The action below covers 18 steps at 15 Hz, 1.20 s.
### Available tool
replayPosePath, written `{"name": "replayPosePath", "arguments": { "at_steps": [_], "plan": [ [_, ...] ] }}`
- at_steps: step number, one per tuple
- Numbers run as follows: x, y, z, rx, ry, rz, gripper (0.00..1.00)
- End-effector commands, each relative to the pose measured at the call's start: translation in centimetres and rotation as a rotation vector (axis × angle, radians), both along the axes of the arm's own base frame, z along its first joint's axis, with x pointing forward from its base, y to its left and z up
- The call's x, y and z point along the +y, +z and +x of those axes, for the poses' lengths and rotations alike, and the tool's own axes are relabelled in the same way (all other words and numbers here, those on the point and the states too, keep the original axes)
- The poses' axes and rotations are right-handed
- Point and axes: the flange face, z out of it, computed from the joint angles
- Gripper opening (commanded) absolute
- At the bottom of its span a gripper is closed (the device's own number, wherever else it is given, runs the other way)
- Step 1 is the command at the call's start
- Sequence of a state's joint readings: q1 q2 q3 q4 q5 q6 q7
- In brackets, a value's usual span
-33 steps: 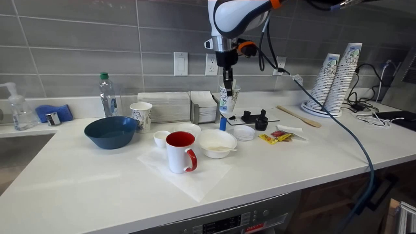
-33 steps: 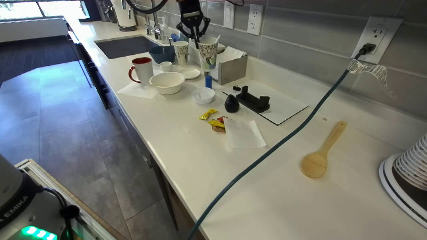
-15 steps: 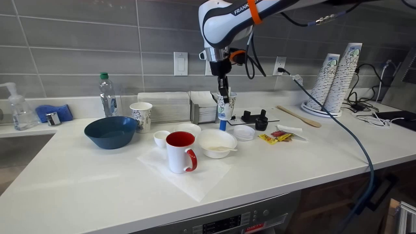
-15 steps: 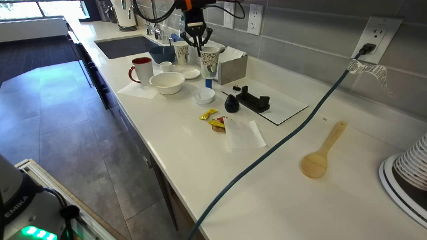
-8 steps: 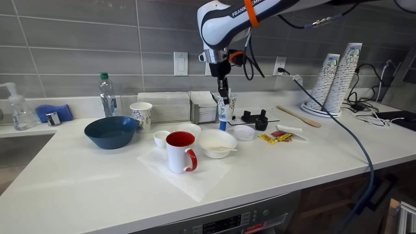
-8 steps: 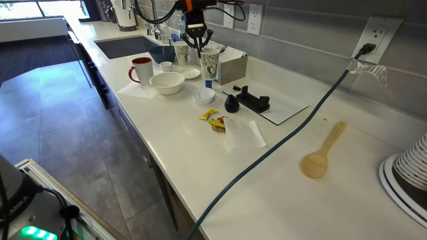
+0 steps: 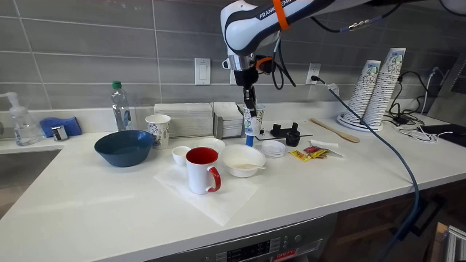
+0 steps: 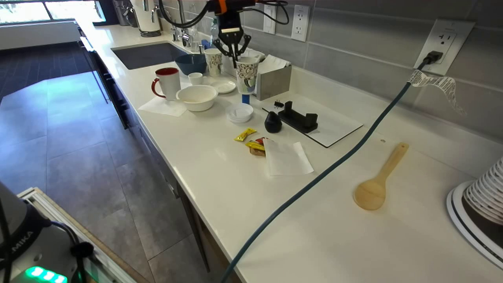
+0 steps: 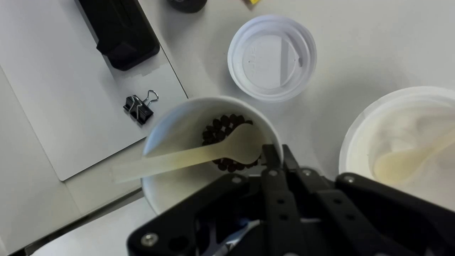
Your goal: Put the paper cup on the blue bloc on the left
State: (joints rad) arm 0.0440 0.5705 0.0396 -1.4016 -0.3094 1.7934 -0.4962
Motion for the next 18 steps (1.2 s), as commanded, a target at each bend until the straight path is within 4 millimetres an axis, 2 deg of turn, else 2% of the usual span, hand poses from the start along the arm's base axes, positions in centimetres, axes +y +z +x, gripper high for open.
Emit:
{"name": "replayPosePath", "arguments": {
  "at_steps": [1,18],
  "plan": [
    [0.6,0.3,0.5,0.002,0.000,-0.020,0.01],
    [0.7,-0.7,0.8,-0.001,-0.014,-0.037,0.01]
  ]
}}
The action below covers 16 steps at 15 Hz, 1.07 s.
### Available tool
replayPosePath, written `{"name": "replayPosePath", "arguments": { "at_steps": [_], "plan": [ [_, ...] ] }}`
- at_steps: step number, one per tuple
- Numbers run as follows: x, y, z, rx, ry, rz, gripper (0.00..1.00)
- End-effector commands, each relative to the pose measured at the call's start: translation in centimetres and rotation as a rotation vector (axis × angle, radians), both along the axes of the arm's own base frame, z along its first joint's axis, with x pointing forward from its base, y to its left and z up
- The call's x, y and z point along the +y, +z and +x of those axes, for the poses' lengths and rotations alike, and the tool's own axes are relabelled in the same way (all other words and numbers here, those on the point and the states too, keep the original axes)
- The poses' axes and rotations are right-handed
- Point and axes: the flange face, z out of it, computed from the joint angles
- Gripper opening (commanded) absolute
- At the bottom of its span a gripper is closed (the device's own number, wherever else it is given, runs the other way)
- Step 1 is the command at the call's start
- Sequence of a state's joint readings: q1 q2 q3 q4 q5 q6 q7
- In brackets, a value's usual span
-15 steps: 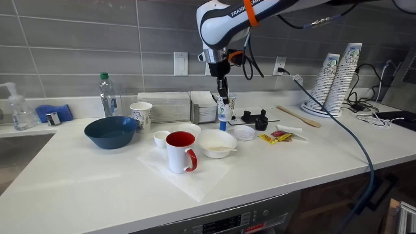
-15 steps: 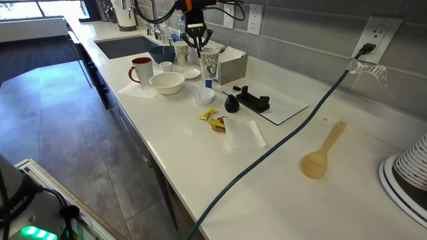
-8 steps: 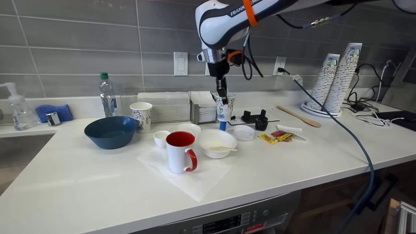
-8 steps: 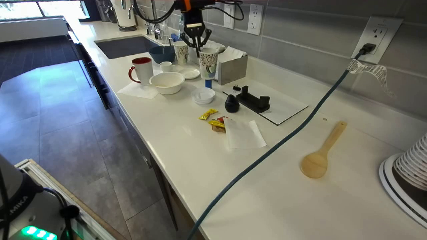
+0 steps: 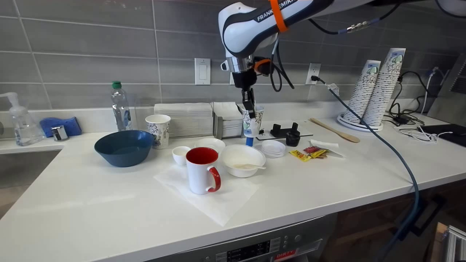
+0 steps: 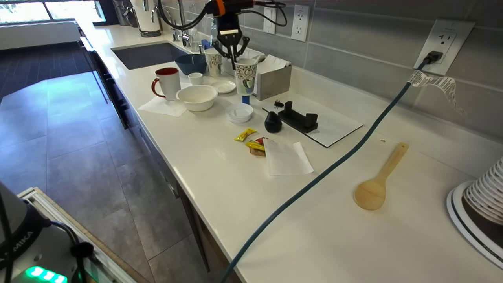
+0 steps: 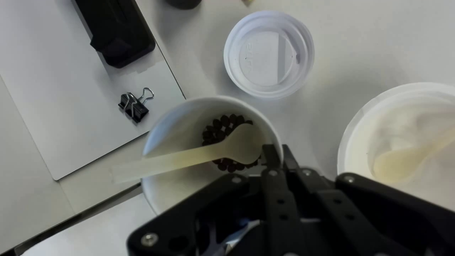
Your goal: Put the paper cup on the blue bloc on the left
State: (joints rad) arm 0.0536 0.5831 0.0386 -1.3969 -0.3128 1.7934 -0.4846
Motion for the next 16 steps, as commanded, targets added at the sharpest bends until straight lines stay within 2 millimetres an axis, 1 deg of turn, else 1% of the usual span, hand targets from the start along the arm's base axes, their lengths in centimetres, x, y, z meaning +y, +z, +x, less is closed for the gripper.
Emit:
{"name": "replayPosePath", "arguments": {
  "at_steps": [1,7,8,9,10,16],
  "plan": [
    [0.06,-0.11,0.73,-0.007,-0.015,-0.033,0.01],
    [0.07,-0.21,0.94,-0.006,-0.015,-0.033,0.01],
    [0.08,-0.21,0.95,-0.006,-0.015,-0.032,0.29],
    [0.08,-0.18,0.95,-0.007,-0.016,-0.032,0.29],
    [0.08,-0.22,0.93,-0.004,-0.015,-0.031,0.35],
    [0.08,-0.28,0.81,0.002,-0.014,-0.026,0.77]
  ]
}}
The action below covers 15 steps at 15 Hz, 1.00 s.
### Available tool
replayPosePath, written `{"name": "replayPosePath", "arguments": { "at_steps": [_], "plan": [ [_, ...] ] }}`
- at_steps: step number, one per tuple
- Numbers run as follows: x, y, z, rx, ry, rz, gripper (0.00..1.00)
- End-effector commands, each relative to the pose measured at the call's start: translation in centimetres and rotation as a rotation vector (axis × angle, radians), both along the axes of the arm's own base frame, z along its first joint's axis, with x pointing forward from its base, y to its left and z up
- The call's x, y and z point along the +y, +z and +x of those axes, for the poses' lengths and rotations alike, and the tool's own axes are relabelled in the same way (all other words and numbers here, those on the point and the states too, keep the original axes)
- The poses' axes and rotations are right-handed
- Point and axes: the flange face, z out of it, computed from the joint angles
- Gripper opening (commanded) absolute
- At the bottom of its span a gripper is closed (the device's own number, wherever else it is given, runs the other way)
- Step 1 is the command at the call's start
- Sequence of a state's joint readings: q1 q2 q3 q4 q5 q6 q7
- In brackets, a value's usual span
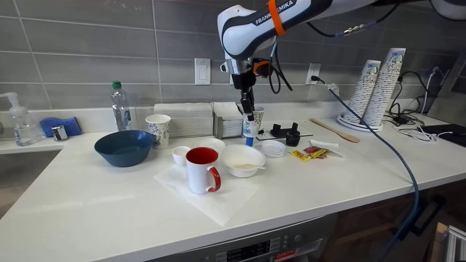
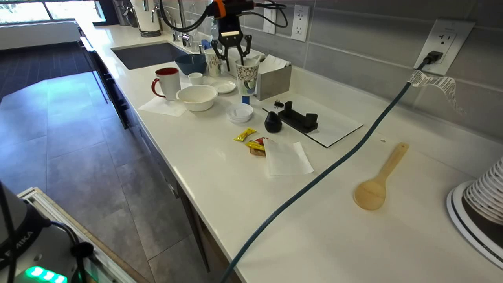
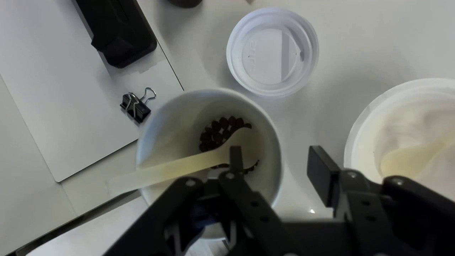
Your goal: Put the paper cup on the blue bloc on the left
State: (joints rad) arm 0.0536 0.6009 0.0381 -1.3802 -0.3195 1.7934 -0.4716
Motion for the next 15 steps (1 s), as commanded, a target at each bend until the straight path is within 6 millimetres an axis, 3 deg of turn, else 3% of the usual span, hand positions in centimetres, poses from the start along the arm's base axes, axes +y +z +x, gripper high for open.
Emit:
{"name": "replayPosePath", "arguments": {
  "at_steps": [1,3,4,10,15],
  "plan": [
    [0.2,0.4,0.3,0.009,-0.001,-0.014,0.83],
    [0.0,0.8,-0.1,0.010,-0.010,-0.011,0.97],
    [-0.1,1.0,-0.4,0.015,-0.008,0.000,1.00],
    [-0.6,3.0,-3.0,0.015,-0.051,0.050,1.00],
    [-3.4,3.7,-6.4,-0.144,-0.207,0.211,1.00]
  ]
}}
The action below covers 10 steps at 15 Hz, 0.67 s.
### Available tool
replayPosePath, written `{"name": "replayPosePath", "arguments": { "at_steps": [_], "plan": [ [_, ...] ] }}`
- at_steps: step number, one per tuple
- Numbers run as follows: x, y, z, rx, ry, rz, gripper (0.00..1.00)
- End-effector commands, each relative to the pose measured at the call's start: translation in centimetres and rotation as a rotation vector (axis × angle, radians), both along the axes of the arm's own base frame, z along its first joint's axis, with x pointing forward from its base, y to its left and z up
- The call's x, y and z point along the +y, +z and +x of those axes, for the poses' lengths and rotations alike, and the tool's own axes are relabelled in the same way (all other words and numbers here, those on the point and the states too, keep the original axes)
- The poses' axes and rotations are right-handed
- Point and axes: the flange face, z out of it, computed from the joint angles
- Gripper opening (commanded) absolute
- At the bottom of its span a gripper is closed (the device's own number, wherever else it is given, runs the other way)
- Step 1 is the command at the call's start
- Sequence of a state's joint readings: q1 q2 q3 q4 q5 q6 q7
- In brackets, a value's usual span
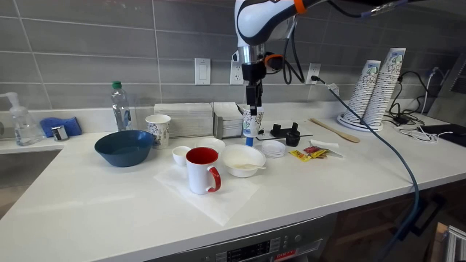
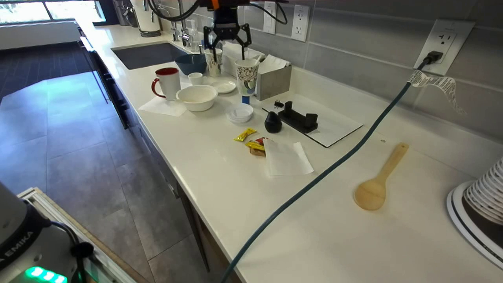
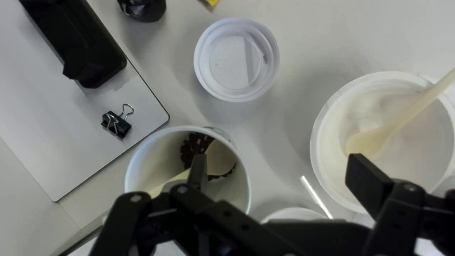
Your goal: Put the paper cup on the blue bloc on the left
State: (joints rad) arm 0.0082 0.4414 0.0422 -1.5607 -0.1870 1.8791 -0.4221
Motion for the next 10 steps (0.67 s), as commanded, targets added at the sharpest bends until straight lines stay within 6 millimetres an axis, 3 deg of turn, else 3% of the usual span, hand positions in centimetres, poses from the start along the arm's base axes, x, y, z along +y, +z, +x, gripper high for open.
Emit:
{"name": "replayPosePath", "arguments": {
  "at_steps": [1,6,10],
  "plan": [
    [-2.5,0.9,-3.9,-0.117,-0.112,0.111,1.00],
    [-5.9,2.5,-8.6,-0.296,-0.276,0.206,1.00],
    [-8.3,3.1,-14.3,-0.356,-0.450,0.303,1.00]
  ]
}}
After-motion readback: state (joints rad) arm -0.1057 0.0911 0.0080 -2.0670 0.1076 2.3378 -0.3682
